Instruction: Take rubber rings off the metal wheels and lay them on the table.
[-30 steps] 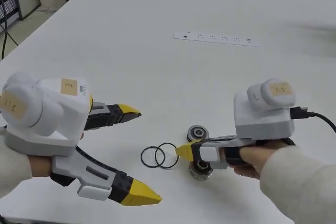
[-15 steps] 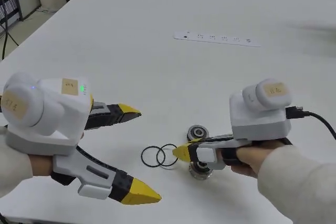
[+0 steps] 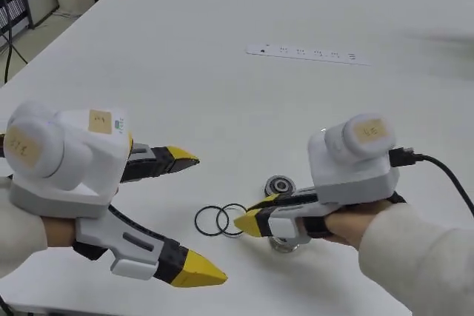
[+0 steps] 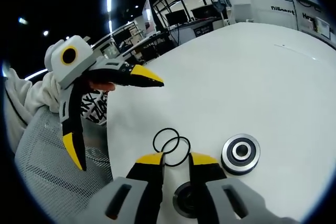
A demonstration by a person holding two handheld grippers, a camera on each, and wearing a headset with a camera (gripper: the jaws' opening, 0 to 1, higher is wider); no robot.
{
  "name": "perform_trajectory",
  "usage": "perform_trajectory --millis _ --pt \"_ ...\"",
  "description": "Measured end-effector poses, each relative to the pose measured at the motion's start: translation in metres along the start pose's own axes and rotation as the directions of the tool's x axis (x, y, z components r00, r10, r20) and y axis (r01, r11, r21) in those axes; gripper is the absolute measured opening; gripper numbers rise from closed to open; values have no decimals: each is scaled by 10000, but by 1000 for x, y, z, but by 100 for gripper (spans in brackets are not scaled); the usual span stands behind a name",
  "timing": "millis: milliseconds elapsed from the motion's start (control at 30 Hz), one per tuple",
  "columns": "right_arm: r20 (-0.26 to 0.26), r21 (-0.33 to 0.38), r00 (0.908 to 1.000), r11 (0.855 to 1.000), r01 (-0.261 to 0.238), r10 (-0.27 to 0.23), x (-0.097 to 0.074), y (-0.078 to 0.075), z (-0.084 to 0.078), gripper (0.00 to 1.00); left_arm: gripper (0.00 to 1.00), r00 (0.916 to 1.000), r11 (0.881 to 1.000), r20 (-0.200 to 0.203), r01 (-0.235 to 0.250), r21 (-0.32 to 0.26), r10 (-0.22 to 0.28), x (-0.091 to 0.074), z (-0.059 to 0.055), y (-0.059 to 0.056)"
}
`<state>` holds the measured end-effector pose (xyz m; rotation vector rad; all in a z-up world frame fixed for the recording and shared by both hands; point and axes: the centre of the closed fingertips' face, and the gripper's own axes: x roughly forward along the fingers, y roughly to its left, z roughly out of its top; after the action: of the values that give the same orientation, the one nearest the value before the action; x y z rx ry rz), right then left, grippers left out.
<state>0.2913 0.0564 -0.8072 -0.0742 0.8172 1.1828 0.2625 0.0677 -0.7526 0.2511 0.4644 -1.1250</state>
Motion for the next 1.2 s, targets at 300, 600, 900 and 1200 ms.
perform_trajectory --millis 300,600,900,1200 --pt "229 285 9997 9995 108 -114 -7 -8 5 17 95 9999 10000 -54 -94 -29 94 -1 -1 2" --pt "807 558 9964 9982 212 -257 -20 -14 19 17 94 9997 9997 16 -226 -27 226 -3 1 4" --pt "1253 777 9905 9959 466 -561 -32 -25 29 18 94 9994 9995 98 -321 -18 322 -4 4 6" --pt "1852 1055 9778 9912 798 -984 -49 -38 42 19 93 9994 9995 131 -326 17 326 -4 5 5"
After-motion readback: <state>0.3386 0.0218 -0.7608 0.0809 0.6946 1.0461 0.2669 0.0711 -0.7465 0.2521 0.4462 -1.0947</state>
